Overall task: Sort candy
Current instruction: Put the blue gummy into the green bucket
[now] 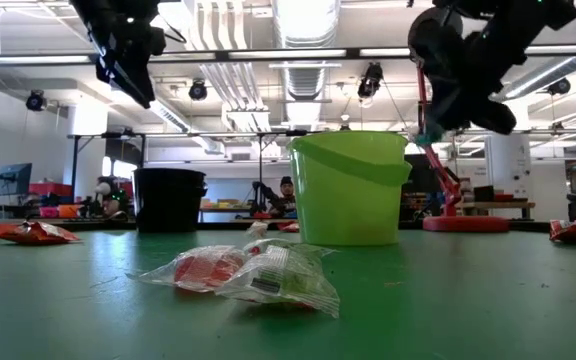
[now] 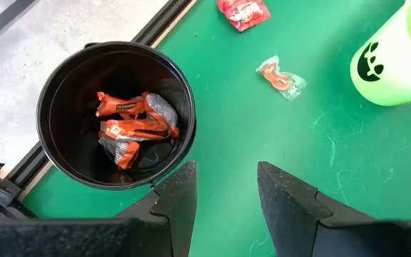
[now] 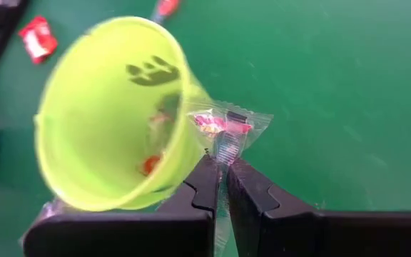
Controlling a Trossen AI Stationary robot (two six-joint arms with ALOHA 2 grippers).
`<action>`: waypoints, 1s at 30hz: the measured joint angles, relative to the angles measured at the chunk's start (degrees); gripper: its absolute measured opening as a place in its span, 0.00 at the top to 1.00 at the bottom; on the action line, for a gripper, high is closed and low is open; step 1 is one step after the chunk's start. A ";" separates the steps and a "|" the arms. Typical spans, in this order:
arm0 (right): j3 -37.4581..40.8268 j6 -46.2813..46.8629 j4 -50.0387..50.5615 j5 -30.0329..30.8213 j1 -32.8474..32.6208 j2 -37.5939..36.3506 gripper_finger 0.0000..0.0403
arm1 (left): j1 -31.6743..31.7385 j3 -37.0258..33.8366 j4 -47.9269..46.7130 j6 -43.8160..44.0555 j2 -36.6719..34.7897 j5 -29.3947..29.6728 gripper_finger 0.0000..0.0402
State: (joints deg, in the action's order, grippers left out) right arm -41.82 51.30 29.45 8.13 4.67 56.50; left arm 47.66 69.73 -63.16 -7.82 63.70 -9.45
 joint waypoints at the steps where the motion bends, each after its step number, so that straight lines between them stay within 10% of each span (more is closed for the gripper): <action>1: -0.71 -1.22 0.02 -0.01 0.06 -0.01 0.97 | 0.00 0.00 0.04 -0.05 0.00 0.00 0.68; 14: -7.29 -10.02 -2.05 -4.00 3.14 1.31 0.97 | -0.15 0.00 2.27 -0.70 0.00 -0.29 0.68; 30: -21.41 -18.87 -2.72 -13.21 3.06 19.74 0.97 | -0.39 0.00 1.40 -1.55 2.24 -5.11 0.68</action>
State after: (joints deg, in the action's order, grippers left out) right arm -63.23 32.42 26.73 -5.08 7.73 76.24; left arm 47.27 69.73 -61.76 -9.37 65.94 -14.57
